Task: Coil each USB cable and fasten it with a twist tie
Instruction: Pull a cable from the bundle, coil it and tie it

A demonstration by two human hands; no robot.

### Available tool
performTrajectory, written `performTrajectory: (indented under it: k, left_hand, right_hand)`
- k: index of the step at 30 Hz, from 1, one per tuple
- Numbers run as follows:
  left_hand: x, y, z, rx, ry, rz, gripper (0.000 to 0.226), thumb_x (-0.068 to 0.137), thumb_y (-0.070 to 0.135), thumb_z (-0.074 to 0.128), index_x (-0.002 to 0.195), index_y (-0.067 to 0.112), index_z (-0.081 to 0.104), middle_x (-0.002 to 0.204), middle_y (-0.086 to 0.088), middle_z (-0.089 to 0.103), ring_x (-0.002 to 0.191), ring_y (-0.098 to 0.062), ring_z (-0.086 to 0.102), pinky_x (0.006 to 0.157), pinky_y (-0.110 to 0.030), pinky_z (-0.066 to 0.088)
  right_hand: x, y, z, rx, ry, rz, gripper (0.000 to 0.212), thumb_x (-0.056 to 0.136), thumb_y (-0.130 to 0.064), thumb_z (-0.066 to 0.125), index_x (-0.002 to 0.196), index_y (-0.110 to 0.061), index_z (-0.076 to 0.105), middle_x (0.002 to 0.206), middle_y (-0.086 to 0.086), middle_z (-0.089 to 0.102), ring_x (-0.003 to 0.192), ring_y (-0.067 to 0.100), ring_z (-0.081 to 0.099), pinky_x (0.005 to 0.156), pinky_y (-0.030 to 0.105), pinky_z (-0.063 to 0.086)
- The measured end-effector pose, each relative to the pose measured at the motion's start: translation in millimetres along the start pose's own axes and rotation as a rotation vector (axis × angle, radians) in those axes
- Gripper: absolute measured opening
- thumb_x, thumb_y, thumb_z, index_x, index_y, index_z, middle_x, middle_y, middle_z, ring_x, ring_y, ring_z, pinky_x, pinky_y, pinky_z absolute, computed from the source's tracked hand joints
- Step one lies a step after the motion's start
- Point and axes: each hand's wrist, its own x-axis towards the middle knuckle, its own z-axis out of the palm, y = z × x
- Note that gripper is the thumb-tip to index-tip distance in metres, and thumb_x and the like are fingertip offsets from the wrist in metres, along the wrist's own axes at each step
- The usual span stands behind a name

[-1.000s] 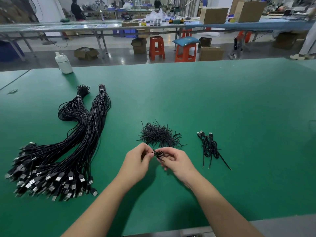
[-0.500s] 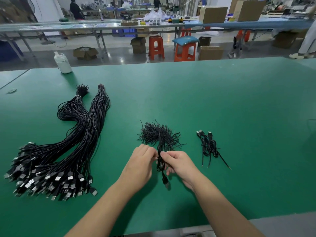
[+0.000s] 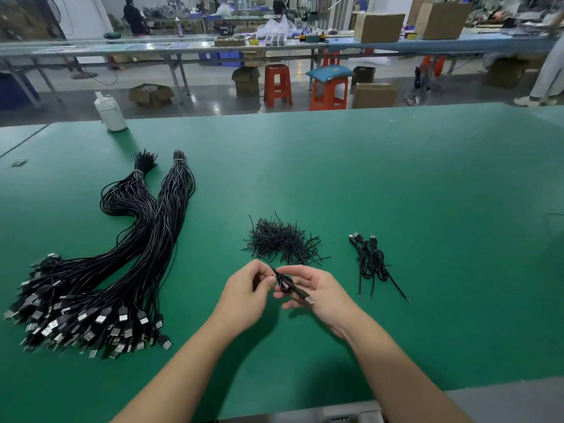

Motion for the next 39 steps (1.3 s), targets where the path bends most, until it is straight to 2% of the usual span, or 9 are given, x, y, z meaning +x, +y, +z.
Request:
performTrajectory:
  k: [4,10,13,17,21,24,30,33,39]
  left_hand:
    - [-2.7,1.9,2.7,0.021,0.004,0.024,0.025,0.093,0.012,0.062,0.076,0.028,0.053,0.062,0.012,0.052,0.059,-0.001,0.045,0.057,-0.015,0.035]
    - [-8.5,8.2,15.7,0.112,0.068,0.095,0.026,0.095,0.009,0.058,0.078,0.027,0.048,0.066,0.012,0.050,0.065,0.001,0.048,0.059,-0.014,0.034]
    - [-8.8,7.6,21.4,0.196,0.112,0.168,0.019,0.095,0.005,0.056,0.085,0.020,0.052,0.082,0.006,0.055,0.077,-0.010,0.048,0.067,-0.022,0.032]
    - [-9.9,2.1,27.4,0.368,0.150,0.410,0.015,0.087,-0.007,0.062,0.087,0.007,0.058,0.083,-0.004,0.054,0.080,-0.017,0.043,0.071,-0.026,0.035]
    - [-1.5,-9.3,30.6,0.253,0.158,0.260,0.010,0.093,0.005,0.059,0.090,0.014,0.058,0.088,0.004,0.054,0.085,-0.013,0.046,0.075,-0.027,0.039]
    - [4.0,-20.3,33.0,0.272,0.118,0.295,0.006,0.096,0.015,0.058,0.092,0.020,0.056,0.089,0.010,0.052,0.087,-0.008,0.043,0.075,-0.022,0.034]
    - [15.9,-62.1,14.7,0.505,0.192,0.177,0.009,0.092,0.015,0.061,0.099,0.011,0.065,0.094,-0.002,0.062,0.090,-0.023,0.055,0.081,-0.037,0.047]
    - [13.4,-86.4,3.6,0.634,0.212,0.097,0.013,0.088,0.010,0.063,0.100,0.007,0.068,0.098,-0.007,0.064,0.091,-0.026,0.055,0.080,-0.039,0.047]
    - [11.8,-92.2,6.0,0.705,0.232,0.120,0.013,0.082,0.010,0.066,0.095,0.010,0.069,0.093,-0.002,0.064,0.088,-0.023,0.054,0.075,-0.037,0.048]
  right_hand:
    - [-0.7,0.3,-0.5,-0.217,0.121,-0.010,0.015,0.096,-0.009,0.063,0.108,-0.013,0.071,0.068,0.002,0.063,0.051,0.011,0.050,0.046,0.022,0.036]
    - [2.0,-0.6,4.7,-0.426,0.235,-0.024,0.035,0.101,-0.033,0.055,0.086,-0.002,0.064,0.050,-0.011,0.031,0.047,0.008,0.025,0.047,0.026,0.020]
    - [5.1,-2.0,10.7,-0.456,0.290,0.038,0.034,0.101,-0.038,0.049,0.078,-0.013,0.053,0.053,-0.008,0.024,0.049,0.011,0.023,0.052,0.030,0.018]
    - [5.7,-5.8,11.7,-0.415,0.292,0.120,0.034,0.103,-0.038,0.044,0.080,-0.015,0.052,0.065,0.006,0.033,0.048,0.014,0.029,0.048,0.024,0.030]
    - [1.5,-6.6,5.8,-0.305,0.180,0.139,0.035,0.105,-0.027,0.045,0.088,-0.001,0.061,0.057,0.005,0.055,0.040,0.016,0.047,0.043,0.028,0.037]
    - [2.7,-5.3,-4.1,-0.339,0.191,0.128,0.028,0.101,-0.027,0.054,0.088,-0.007,0.068,0.057,0.001,0.061,0.042,0.014,0.051,0.048,0.028,0.042]
    - [20.3,-11.2,-58.2,-1.191,0.577,0.122,0.033,0.093,-0.049,0.057,0.081,-0.024,0.077,0.078,-0.008,0.068,0.076,0.012,0.062,0.071,0.029,0.055]
    - [26.0,-10.7,-90.0,-1.586,0.770,0.180,0.036,0.092,-0.055,0.050,0.091,-0.030,0.076,0.104,-0.004,0.061,0.100,0.020,0.050,0.084,0.034,0.043]
    - [40.5,-1.6,-117.7,-1.640,0.806,0.250,0.042,0.090,-0.060,0.053,0.102,-0.026,0.074,0.123,0.001,0.054,0.113,0.023,0.047,0.092,0.036,0.041]
